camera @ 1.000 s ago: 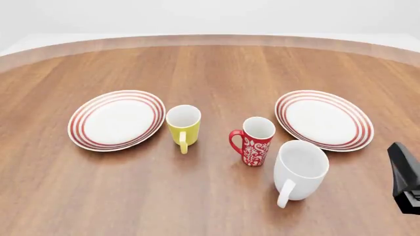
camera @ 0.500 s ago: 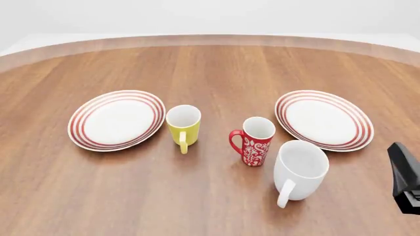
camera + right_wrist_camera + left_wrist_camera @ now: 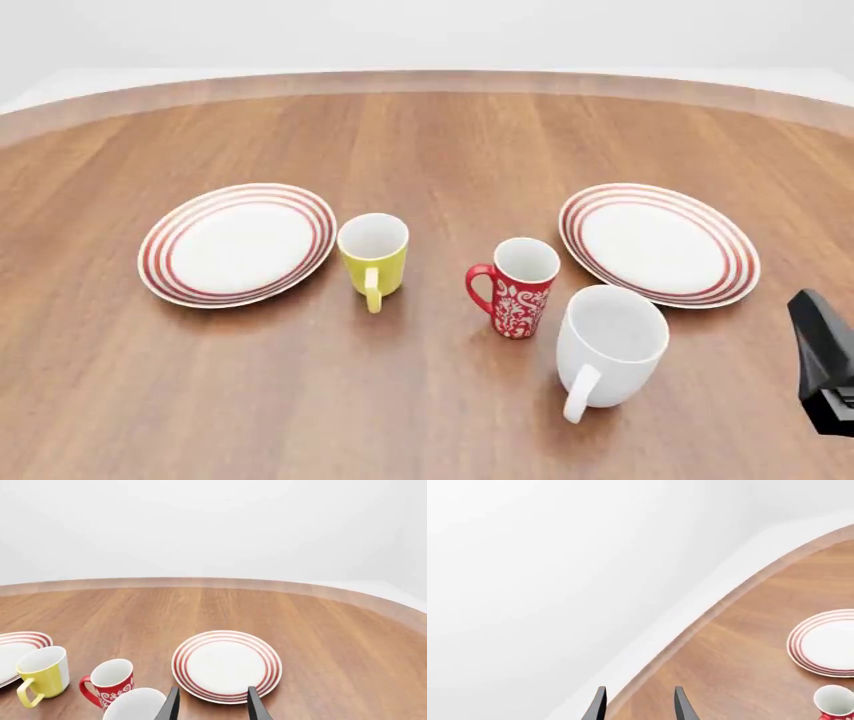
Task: Put the red mug on the left plate.
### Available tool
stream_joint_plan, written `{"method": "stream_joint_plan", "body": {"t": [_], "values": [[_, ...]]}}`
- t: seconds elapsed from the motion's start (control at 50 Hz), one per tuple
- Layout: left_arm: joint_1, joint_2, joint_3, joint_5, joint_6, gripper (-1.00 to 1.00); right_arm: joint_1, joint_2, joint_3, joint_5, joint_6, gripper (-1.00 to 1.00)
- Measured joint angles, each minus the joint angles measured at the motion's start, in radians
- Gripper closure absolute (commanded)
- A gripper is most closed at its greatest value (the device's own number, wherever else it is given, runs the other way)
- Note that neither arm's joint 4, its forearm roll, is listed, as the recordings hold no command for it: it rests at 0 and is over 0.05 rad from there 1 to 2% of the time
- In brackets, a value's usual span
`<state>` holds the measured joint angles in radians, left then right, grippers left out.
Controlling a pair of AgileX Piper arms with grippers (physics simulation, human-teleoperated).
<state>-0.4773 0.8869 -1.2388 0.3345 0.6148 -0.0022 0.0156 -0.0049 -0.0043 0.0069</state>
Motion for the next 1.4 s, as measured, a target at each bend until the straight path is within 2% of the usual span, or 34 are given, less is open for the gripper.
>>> {"method": "stream_joint_plan", "body": {"t": [0.22,0.48,1.04,1.4], "values": [[-0.035,0.083,-0.077,0.032,0.026,-1.0,0.0,0.0,0.0,0.0,0.0,-1.0],[-0.097,0.172,-0.113,0.058,0.045,-1.0,0.0,0.0,0.0,0.0,0.0,-1.0],[-0.216,0.336,-0.083,0.006,0.046,-1.0,0.0,-0.008,0.001,0.007,0.0,-1.0],[-0.254,0.409,0.01,-0.066,0.024,-1.0,0.0,-0.009,0.001,0.009,0.0,-1.0]]}}
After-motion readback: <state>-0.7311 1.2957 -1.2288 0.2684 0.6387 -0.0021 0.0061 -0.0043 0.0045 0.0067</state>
